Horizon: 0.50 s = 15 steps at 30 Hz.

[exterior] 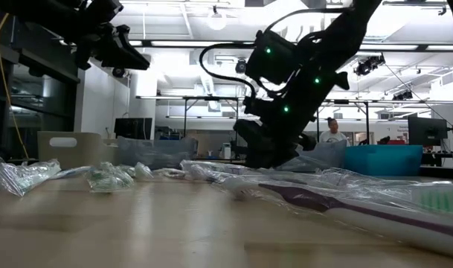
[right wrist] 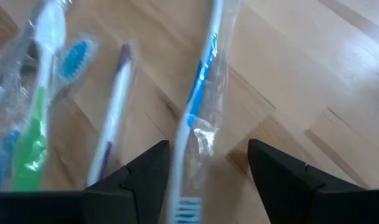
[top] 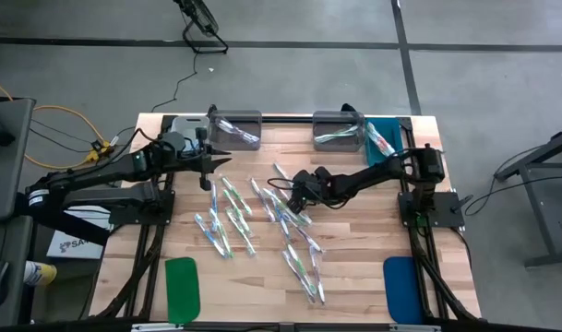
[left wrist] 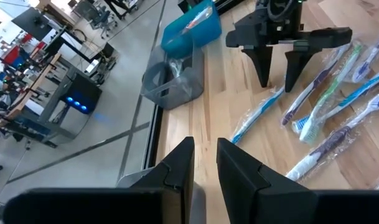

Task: Pick & Place Toothbrushes
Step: Put the blue toothbrush into the white bin

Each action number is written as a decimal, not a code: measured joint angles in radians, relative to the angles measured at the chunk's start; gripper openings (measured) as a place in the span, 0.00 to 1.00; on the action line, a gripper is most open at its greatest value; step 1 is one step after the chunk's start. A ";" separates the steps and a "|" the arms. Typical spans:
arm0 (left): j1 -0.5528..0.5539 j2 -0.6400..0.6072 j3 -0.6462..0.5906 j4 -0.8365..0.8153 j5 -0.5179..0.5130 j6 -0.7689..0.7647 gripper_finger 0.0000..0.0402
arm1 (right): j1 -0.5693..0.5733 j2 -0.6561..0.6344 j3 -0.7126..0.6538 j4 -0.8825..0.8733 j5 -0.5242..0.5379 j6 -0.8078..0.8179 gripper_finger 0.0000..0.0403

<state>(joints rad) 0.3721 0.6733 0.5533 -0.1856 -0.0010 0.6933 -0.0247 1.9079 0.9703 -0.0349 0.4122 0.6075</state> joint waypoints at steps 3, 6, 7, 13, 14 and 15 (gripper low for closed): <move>0.000 0.000 0.000 -0.001 0.000 0.000 0.16 | 0.002 -0.001 0.001 -0.034 0.020 0.000 0.52; 0.000 0.000 0.000 -0.002 0.000 0.000 0.16 | 0.006 -0.002 0.002 -0.058 0.026 0.000 0.47; 0.000 0.000 0.000 -0.002 0.000 0.000 0.16 | 0.008 -0.002 0.002 -0.059 0.017 0.000 0.45; 0.000 0.000 0.000 -0.004 0.000 0.000 0.16 | 0.018 -0.004 0.002 -0.069 -0.018 -0.002 0.22; 0.000 0.000 0.000 -0.004 0.000 0.000 0.16 | 0.018 -0.004 0.002 -0.068 -0.027 -0.002 0.17; 0.000 0.000 0.001 -0.004 0.000 0.000 0.16 | 0.018 -0.004 0.002 -0.066 -0.037 -0.002 0.13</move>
<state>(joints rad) 0.3721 0.6735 0.5541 -0.1898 -0.0010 0.6933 -0.0063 1.9038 0.9722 -0.1005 0.3748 0.6052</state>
